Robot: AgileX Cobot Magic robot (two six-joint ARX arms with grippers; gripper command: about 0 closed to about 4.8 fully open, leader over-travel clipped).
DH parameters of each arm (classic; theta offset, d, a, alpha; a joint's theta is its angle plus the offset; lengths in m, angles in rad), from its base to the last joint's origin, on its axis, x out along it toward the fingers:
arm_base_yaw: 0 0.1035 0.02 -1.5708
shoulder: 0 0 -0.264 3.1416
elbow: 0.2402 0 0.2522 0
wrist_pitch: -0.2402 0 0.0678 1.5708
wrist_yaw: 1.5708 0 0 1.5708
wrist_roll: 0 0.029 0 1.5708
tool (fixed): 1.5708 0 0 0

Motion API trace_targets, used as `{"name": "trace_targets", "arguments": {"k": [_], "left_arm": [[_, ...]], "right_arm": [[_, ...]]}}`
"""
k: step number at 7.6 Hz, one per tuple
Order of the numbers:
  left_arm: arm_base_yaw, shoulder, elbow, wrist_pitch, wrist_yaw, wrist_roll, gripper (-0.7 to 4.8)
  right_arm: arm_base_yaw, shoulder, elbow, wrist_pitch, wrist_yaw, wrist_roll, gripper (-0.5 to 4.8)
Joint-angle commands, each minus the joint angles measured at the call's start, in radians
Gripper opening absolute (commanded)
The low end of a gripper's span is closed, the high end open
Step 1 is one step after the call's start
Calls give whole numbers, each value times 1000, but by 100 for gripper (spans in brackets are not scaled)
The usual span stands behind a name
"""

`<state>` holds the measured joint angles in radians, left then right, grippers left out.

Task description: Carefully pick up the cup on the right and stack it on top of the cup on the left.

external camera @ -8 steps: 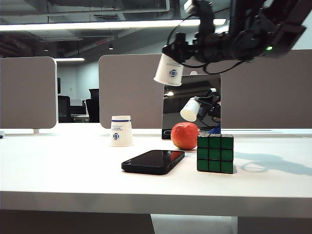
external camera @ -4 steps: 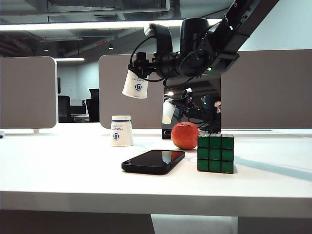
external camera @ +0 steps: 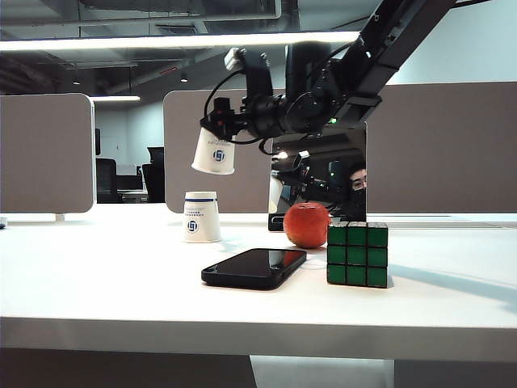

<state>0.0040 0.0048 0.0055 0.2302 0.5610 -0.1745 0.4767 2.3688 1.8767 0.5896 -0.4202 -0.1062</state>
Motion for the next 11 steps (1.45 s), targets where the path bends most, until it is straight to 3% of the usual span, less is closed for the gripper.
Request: {"name": "trace_targets", "arguments": {"k": [1, 4, 8, 11], "left_arm": [[-1, 0, 2, 9, 5, -2, -6], [-1, 0, 2, -20, 5, -2, -6], [-1, 0, 2, -20, 24, -2, -6], [-1, 1, 2, -20, 24, -2, -6]], "right_arm": [[40, 40, 6, -5, 12, -7, 305], [43, 58, 7, 112, 179, -7, 305], [53, 165, 195, 33, 171, -3, 305], [52, 187, 205, -18, 179, -3, 305]]}}
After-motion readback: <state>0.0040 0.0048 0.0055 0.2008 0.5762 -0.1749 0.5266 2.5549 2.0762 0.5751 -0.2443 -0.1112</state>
